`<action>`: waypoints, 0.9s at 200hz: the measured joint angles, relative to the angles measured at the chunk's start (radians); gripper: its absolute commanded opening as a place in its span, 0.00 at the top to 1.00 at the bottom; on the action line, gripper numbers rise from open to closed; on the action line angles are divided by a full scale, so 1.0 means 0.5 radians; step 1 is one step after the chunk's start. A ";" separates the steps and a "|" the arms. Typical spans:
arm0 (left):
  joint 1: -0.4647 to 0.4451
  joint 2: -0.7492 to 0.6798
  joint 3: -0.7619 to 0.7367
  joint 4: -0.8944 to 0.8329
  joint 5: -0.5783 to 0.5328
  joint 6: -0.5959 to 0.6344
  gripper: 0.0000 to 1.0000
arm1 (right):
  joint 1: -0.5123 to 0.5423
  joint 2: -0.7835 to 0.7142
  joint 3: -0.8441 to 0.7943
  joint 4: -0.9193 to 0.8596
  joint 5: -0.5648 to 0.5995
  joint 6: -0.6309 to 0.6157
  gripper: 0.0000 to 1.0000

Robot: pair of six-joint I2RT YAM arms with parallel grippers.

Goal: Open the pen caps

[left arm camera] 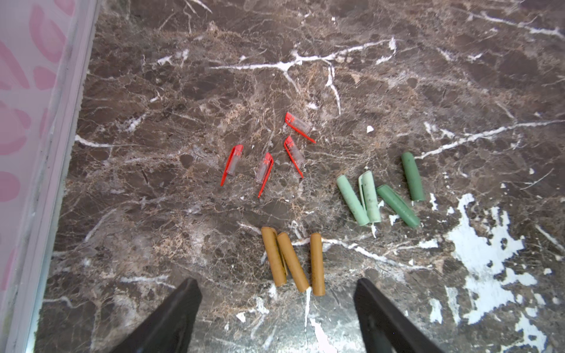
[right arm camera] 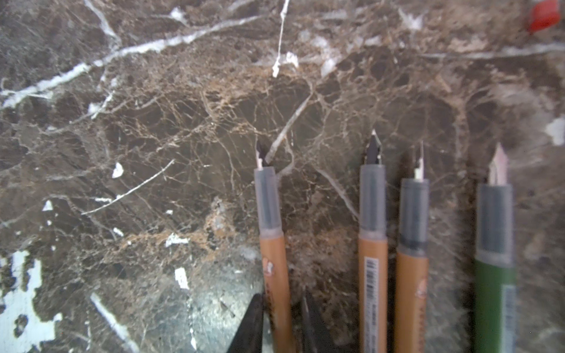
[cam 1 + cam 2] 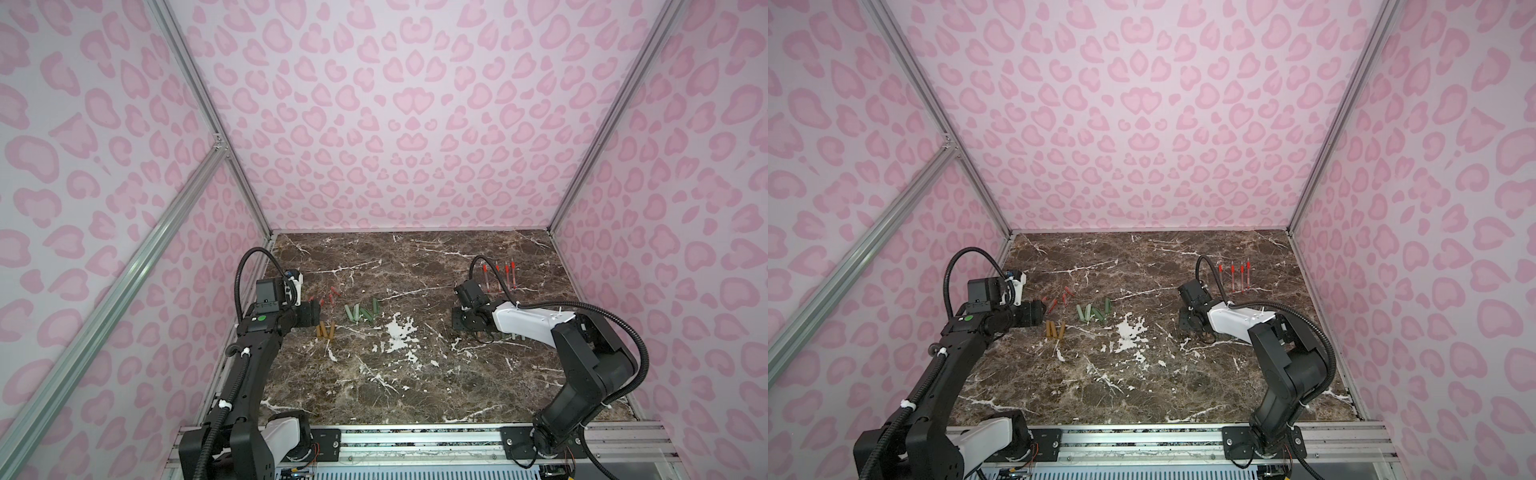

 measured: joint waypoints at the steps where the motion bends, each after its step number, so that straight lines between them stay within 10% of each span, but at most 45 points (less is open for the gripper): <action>1: 0.000 -0.002 0.002 0.000 0.001 0.000 0.02 | 0.001 0.000 0.001 -0.002 0.000 0.000 0.74; 85: -0.002 -0.004 0.014 0.333 -0.018 -0.036 0.02 | 0.023 -0.231 0.246 -0.421 0.040 -0.025 0.64; 115: -0.002 0.043 -0.225 0.757 -0.012 -0.052 0.02 | -0.007 -0.455 0.342 -0.524 0.090 -0.099 0.45; 143: -0.002 0.112 -0.451 1.179 -0.021 -0.119 0.02 | -0.092 -0.678 0.356 -0.542 0.192 -0.188 0.03; 180: -0.002 0.172 -0.726 1.708 -0.012 -0.157 0.02 | -0.301 -0.956 0.191 -0.440 0.277 -0.368 0.02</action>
